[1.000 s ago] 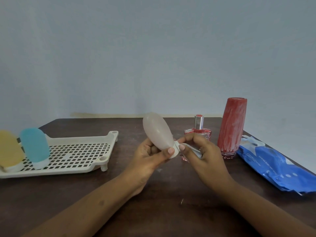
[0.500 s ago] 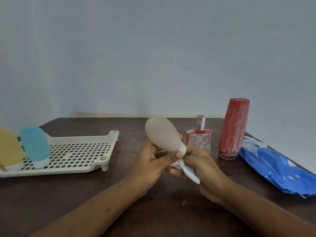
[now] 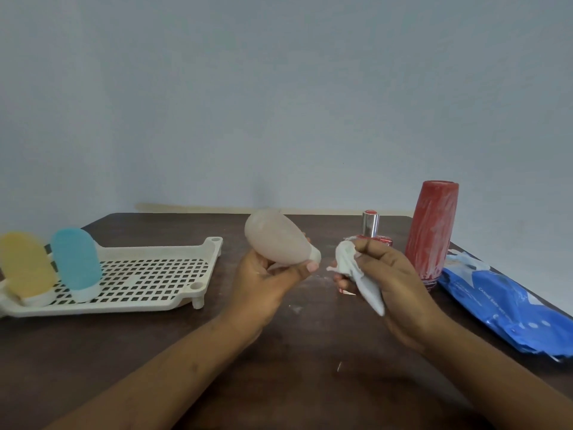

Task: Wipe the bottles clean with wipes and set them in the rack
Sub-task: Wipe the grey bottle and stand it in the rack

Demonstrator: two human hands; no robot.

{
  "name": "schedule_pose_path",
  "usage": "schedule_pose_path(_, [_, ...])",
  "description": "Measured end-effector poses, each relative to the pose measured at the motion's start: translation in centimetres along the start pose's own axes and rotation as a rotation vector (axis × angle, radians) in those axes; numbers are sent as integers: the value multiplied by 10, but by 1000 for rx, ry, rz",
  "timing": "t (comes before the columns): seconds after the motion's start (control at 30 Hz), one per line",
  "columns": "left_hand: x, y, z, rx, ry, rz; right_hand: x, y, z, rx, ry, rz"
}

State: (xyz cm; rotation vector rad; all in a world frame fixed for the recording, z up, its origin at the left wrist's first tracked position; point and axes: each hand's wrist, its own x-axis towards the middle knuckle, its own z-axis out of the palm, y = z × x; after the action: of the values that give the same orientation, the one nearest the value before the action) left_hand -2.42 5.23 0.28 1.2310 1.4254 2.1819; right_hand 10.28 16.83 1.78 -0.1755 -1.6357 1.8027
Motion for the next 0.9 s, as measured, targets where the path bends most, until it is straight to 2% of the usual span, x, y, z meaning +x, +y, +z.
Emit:
schedule_pose_path(0.07, [-2, -1, 2, 31, -2, -16, 0, 7, 1, -70, 56, -21])
schedule_pose_path(0.13, [-4, -4, 4, 61, -8, -27, -2, 15, 5, -118, 27, 0])
schedule_pose_path(0.33, [-8, -9, 5, 102, -44, -125, -7, 24, 10, -87, -69, 116])
schedule_pose_path(0.5, [-9, -10, 10, 41, -142, -175, -5, 23, 9, -50, -70, 115])
schedule_pose_path(0.6, [-6, -11, 8, 72, -101, -154, -3, 25, 8, -39, -39, 121])
schedule_pose_path(0.73, [0, -7, 0, 214, -28, -114, -3, 23, 6, -55, -40, 125])
schedule_pose_path(0.9, [0, 0, -6, 532, 35, -39, -4, 25, 4, -131, -66, 78])
